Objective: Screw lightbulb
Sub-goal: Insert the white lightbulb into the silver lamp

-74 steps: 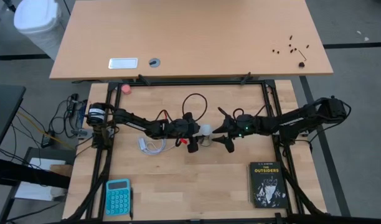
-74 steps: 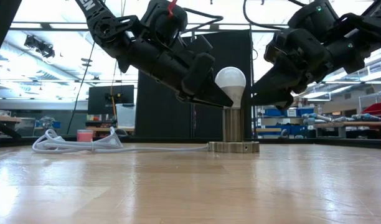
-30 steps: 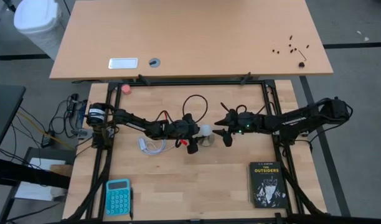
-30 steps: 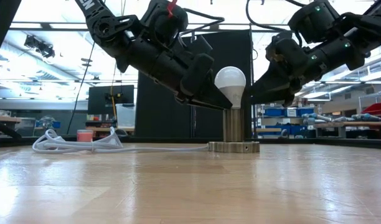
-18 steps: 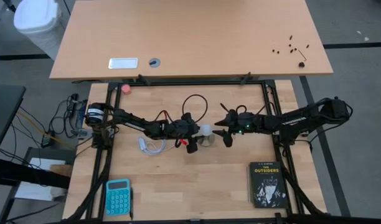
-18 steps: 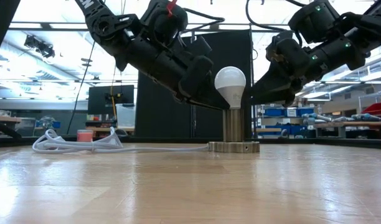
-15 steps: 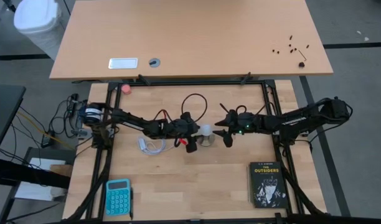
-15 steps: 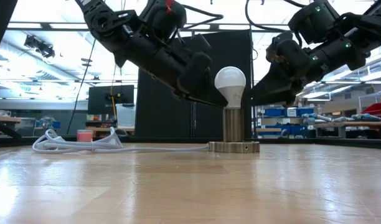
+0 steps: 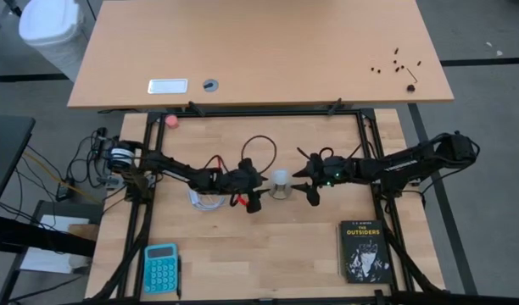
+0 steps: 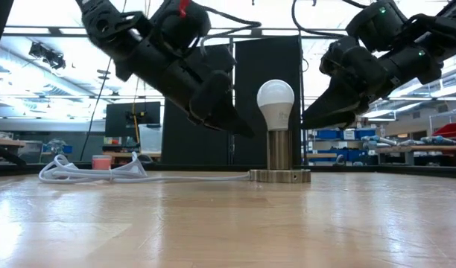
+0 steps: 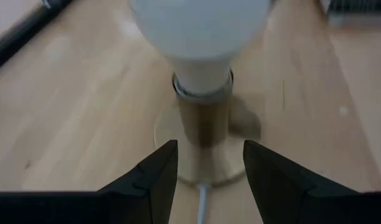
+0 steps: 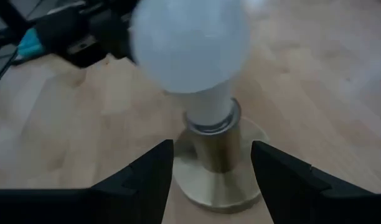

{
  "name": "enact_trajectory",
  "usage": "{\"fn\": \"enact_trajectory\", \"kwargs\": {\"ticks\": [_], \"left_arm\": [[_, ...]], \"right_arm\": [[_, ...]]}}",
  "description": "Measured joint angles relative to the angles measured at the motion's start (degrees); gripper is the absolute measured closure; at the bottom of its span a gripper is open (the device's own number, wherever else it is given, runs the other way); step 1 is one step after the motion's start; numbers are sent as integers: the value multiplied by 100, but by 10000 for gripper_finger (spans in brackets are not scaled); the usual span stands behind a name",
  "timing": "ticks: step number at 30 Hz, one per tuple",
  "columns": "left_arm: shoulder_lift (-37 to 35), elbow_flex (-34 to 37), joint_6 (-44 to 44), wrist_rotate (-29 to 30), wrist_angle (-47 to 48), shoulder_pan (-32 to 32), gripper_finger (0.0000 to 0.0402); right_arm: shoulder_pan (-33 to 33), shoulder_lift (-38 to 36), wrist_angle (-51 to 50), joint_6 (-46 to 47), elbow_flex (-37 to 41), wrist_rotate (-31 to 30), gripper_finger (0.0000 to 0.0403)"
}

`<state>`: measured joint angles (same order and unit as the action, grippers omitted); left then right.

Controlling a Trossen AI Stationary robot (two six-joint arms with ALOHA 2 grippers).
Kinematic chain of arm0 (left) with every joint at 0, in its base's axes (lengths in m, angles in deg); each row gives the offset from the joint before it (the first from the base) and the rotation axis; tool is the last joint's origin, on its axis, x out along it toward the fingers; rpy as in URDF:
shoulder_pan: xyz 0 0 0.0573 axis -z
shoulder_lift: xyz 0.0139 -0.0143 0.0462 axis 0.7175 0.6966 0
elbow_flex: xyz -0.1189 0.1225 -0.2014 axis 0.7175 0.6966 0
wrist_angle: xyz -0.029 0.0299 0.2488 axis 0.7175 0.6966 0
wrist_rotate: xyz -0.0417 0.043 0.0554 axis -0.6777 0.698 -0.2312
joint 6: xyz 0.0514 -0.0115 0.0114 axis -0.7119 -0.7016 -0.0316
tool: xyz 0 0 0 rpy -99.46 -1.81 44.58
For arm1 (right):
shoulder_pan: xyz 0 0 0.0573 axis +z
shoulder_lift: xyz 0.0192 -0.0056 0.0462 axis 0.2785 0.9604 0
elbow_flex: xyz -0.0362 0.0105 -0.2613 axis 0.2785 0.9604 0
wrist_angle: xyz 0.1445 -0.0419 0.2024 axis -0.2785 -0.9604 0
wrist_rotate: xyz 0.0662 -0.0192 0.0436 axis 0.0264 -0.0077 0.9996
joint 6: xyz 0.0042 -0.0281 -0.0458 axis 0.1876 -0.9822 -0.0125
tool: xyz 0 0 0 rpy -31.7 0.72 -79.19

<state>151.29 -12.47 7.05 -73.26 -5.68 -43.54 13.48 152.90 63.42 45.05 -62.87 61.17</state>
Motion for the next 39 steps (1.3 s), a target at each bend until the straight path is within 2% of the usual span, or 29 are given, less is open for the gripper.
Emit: {"fn": "enact_trajectory", "kwargs": {"ticks": [3,6,10,17,26,34,39], "left_arm": [[-2,152,138,50,-722,37,214],[-4,163,159,211,-933,70,214],[-4,64,27,479,-825,75,214],[-4,62,-193,501,-634,73,214],[-155,62,-291,875,-509,72,214],[-197,58,-403,202,-554,72,214],[-197,60,-403,211,-631,70,214]], "right_arm": [[138,0,191,-280,1,-29,176],[246,0,492,-595,0,-204,176],[264,0,646,-640,-1,-285,176],[275,2,627,-554,-1,-124,176],[184,2,637,-772,1,-55,176],[-47,2,644,-1223,-1,352,176],[-88,2,681,-1236,0,449,176]]}}
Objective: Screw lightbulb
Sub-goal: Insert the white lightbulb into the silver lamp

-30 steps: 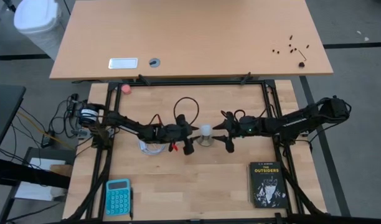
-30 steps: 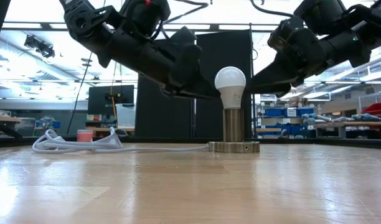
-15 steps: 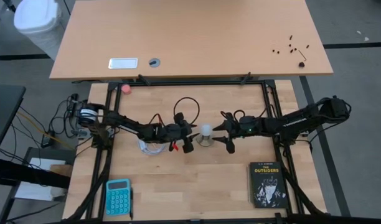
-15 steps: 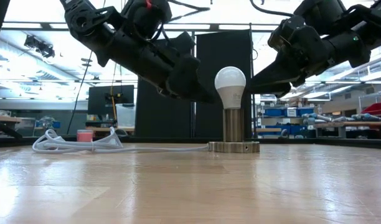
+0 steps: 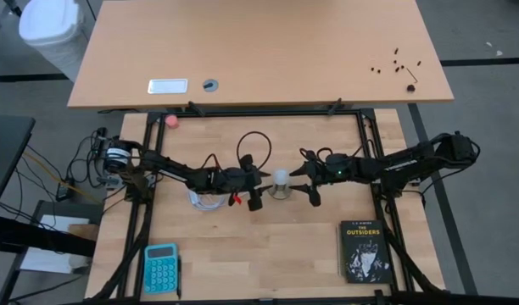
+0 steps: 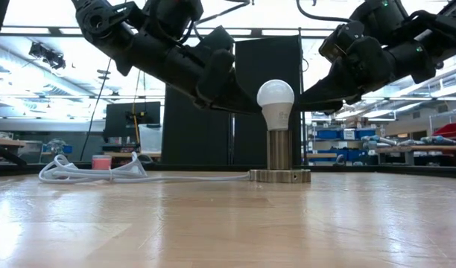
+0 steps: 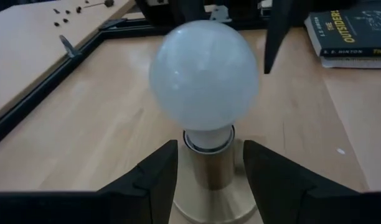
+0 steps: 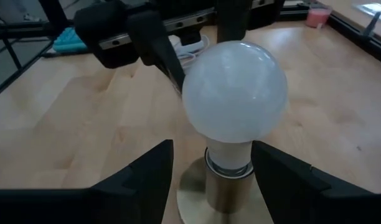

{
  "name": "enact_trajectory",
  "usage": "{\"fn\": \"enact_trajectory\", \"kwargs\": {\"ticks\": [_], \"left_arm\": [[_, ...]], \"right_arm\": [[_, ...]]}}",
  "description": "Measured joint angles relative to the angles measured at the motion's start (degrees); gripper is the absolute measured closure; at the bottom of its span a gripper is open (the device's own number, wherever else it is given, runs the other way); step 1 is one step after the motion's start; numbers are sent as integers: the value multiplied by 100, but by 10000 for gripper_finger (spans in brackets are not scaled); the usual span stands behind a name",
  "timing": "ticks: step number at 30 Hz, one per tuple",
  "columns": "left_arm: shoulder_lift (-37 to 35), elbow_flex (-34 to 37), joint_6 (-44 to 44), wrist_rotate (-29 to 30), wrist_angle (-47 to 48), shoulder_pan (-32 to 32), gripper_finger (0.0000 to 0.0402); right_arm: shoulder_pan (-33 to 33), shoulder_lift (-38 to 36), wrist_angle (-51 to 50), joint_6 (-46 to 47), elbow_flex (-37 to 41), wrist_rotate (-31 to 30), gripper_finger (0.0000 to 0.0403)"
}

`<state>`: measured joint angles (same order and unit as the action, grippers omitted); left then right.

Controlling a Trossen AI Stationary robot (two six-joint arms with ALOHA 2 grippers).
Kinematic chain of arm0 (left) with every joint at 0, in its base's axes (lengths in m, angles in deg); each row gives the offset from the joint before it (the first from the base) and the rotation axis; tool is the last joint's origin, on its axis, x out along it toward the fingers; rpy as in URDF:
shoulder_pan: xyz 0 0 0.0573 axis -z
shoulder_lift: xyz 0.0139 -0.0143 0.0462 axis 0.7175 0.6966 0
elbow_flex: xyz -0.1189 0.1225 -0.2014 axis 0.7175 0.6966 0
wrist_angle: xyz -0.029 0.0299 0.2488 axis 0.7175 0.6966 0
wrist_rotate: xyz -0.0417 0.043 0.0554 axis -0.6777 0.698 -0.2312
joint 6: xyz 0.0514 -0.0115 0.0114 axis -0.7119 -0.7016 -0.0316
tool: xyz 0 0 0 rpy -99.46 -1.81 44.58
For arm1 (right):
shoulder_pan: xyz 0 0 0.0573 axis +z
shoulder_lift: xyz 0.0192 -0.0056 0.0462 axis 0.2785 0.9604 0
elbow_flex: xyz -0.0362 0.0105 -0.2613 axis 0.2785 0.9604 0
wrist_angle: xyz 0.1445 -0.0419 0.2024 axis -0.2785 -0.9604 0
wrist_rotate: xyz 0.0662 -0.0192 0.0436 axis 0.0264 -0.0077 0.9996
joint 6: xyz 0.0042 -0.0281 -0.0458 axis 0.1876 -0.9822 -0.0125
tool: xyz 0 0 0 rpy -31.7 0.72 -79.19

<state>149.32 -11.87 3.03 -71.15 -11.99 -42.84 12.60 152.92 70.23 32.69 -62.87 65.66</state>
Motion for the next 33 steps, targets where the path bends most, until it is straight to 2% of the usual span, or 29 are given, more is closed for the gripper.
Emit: {"fn": "enact_trajectory", "kwargs": {"ticks": [15,33], "left_arm": [[0,0,-15,263,-109,-114,214],[0,2,3,162,-313,-155,214]], "right_arm": [[25,0,2,102,0,1,176],[92,0,0,213,0,-2,176]]}}
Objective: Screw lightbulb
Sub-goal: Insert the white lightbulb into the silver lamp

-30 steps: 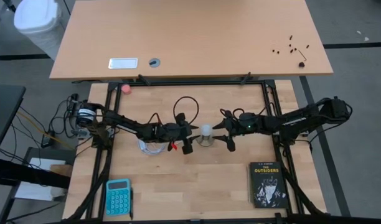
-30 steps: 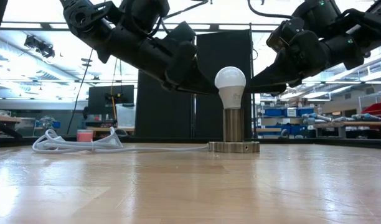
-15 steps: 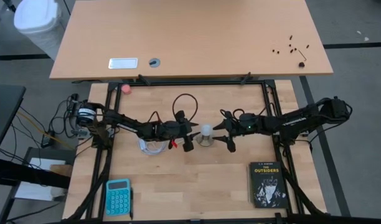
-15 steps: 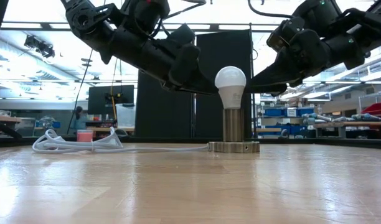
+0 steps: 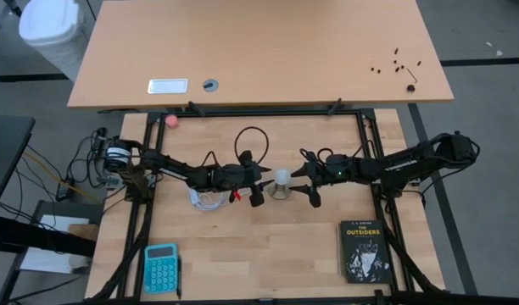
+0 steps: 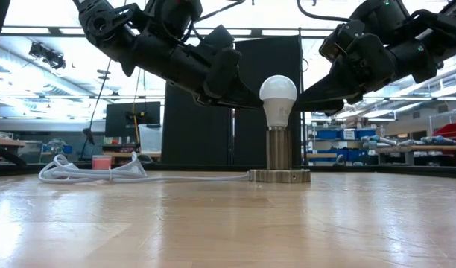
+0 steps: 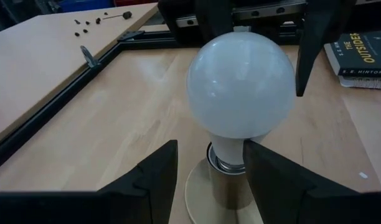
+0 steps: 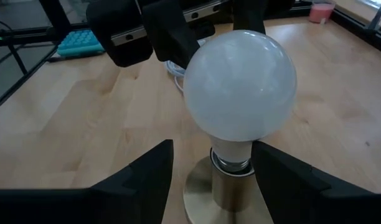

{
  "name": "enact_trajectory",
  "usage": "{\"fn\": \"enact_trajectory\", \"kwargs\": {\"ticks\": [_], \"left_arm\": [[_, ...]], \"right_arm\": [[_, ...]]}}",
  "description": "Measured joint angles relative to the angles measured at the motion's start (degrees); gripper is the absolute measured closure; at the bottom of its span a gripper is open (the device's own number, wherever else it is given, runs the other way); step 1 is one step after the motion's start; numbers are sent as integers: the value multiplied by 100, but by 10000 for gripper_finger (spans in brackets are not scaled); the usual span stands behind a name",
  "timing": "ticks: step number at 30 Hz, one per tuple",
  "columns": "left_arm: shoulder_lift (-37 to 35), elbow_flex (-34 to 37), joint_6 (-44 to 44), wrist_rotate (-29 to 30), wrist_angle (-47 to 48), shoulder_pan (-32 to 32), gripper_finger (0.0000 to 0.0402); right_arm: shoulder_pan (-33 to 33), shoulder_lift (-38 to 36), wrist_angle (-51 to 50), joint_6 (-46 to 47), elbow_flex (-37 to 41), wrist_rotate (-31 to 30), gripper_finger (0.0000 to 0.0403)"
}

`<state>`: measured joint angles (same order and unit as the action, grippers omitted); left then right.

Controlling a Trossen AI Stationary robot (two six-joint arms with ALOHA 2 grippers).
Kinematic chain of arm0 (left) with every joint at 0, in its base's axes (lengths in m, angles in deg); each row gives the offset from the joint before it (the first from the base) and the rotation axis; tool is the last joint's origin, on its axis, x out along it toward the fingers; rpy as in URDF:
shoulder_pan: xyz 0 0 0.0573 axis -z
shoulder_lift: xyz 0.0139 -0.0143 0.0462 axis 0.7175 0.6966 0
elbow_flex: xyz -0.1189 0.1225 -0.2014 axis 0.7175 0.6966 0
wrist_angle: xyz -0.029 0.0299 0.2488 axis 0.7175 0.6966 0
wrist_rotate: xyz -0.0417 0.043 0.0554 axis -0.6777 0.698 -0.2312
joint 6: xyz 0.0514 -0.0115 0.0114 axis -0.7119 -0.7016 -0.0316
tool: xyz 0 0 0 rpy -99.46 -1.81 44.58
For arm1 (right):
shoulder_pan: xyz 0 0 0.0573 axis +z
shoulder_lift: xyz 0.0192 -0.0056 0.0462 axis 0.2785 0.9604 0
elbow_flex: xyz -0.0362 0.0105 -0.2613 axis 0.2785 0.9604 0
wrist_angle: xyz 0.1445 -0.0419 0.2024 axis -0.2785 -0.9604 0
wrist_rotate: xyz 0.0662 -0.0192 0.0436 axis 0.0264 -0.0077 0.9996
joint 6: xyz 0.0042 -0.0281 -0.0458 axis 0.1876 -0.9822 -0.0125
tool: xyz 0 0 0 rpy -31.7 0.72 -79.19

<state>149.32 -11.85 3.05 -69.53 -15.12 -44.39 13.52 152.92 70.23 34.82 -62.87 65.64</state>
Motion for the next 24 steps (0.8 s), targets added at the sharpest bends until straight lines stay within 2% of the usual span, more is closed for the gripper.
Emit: {"fn": "enact_trajectory", "kwargs": {"ticks": [10,24], "left_arm": [[214,0,148,10,-85,-1,214],[214,0,153,127,-175,-2,214]], "right_arm": [[0,11,-103,172,-1,-28,176],[97,665,329,314,-1,-183,176]]}}
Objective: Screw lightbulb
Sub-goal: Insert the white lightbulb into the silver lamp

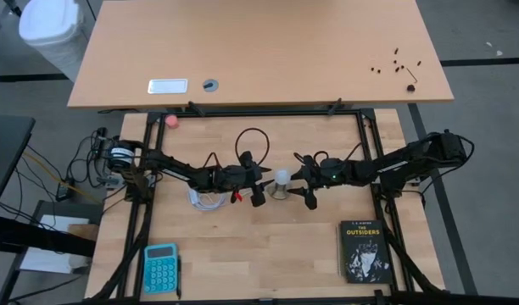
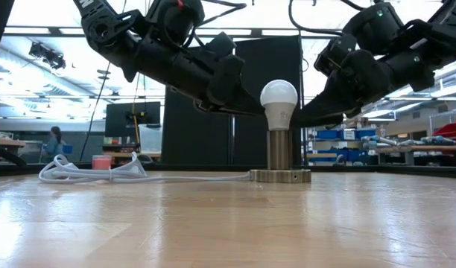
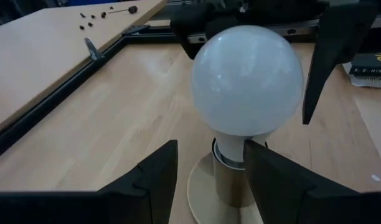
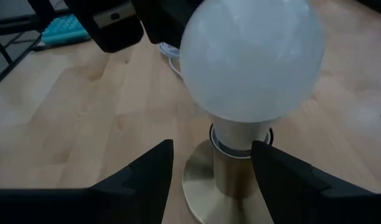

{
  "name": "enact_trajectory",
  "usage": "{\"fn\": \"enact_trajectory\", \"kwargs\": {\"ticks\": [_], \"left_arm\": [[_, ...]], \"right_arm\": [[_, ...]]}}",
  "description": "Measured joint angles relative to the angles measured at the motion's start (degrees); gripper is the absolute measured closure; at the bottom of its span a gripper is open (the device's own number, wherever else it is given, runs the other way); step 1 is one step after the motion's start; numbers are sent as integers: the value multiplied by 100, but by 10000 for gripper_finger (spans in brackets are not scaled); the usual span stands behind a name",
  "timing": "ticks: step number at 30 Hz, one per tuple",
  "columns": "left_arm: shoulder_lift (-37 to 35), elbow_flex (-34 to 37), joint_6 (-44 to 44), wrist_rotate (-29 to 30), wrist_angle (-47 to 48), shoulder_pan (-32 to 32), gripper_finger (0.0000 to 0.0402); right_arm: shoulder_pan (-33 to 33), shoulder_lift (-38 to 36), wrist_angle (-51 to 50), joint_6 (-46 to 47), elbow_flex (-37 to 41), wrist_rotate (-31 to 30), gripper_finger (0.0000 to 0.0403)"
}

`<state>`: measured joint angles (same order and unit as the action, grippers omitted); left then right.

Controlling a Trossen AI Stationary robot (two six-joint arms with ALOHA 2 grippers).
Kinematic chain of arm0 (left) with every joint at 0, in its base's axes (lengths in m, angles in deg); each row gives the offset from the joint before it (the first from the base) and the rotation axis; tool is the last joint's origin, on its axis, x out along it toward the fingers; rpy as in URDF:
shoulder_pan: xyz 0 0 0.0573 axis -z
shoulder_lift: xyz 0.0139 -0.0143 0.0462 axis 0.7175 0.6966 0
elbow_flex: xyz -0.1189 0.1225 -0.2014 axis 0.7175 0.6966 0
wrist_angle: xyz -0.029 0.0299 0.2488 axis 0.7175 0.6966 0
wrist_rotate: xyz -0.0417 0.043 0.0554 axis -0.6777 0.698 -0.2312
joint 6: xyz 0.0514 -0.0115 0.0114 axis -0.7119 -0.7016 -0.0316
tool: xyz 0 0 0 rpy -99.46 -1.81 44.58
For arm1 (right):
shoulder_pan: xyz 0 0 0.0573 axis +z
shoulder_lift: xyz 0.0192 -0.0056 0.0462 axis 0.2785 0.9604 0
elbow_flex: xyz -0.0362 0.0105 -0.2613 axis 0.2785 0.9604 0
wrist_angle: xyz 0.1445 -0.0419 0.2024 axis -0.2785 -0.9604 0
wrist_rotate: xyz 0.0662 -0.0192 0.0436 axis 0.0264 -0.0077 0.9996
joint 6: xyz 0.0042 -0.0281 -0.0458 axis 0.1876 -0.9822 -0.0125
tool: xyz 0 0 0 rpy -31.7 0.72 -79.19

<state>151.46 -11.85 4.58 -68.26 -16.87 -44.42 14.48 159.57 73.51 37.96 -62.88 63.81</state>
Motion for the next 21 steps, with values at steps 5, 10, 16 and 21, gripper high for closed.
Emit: {"fn": "enact_trajectory", "kwargs": {"ticks": [5,10,16,21], "left_arm": [[0,0,2,-2,0,-15,214],[0,0,29,0,2,-42,214],[0,0,29,-67,-33,-85,214],[0,0,30,-88,-50,-115,214]], "right_arm": [[61,-5,2,14,2,-12,176],[179,-5,70,32,2,-12,176],[280,-5,283,124,2,-12,176],[292,-5,281,163,2,-12,176]]}}
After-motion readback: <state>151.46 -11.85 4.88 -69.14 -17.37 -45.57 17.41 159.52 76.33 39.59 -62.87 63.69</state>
